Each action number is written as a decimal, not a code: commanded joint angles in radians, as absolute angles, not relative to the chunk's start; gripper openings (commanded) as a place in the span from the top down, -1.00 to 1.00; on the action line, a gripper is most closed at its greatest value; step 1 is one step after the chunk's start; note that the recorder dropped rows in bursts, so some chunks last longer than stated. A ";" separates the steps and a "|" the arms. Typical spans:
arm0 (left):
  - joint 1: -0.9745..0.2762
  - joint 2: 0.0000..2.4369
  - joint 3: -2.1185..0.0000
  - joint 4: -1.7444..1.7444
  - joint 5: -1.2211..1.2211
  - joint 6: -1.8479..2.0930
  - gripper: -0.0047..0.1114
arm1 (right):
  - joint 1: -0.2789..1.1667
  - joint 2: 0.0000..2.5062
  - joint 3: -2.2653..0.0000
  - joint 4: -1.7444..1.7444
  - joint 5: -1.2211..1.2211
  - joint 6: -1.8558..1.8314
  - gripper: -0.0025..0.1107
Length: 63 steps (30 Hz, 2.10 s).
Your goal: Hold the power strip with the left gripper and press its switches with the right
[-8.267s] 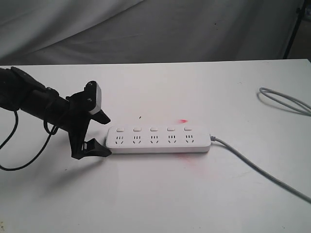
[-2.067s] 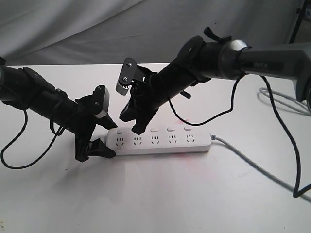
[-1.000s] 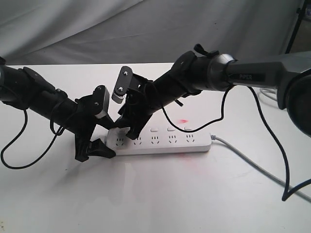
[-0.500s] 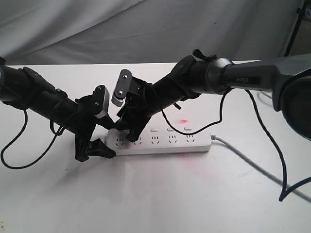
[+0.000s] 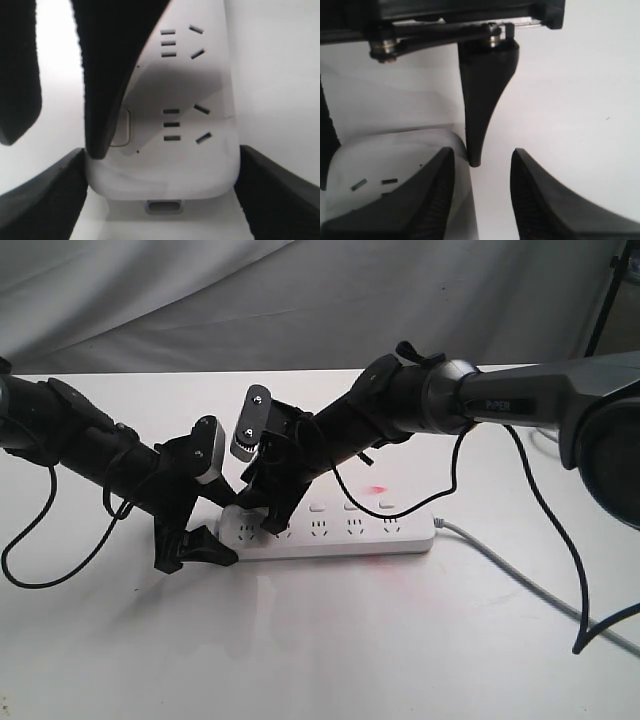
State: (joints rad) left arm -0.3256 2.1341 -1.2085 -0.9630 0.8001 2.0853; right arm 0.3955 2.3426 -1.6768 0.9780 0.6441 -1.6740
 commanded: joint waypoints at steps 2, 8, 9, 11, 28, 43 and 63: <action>-0.331 2.133 -1.215 -0.958 0.800 2.083 -0.27 | 0.399 2.360 -1.677 0.923 0.666 -1.680 0.32; -0.331 2.133 -1.215 -0.958 0.800 2.083 -0.27 | 0.399 2.370 -1.677 0.897 0.666 -1.683 0.32; -0.331 2.133 -1.215 -0.958 0.800 2.083 -0.27 | 0.399 2.371 -1.677 0.896 0.666 -1.684 0.32; -0.331 2.133 -1.215 -0.958 0.800 2.083 -0.27 | 0.399 2.380 -1.677 0.894 0.666 -1.685 0.32; -0.331 2.133 -1.215 -0.958 0.800 2.083 -0.27 | 0.399 2.380 -1.672 0.847 0.683 -1.697 0.32; -0.331 2.133 -1.215 -0.958 0.800 2.083 -0.27 | 0.397 2.380 -1.624 0.824 0.665 -1.697 0.32; -0.331 2.133 -1.215 -0.958 0.800 2.083 -0.27 | 0.370 2.221 -1.688 0.884 0.757 -1.666 0.32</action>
State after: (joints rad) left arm -0.3256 2.1341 -1.2085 -0.9630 0.8001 2.0833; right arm 0.3902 2.2432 -1.6833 0.9044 0.7168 -1.6833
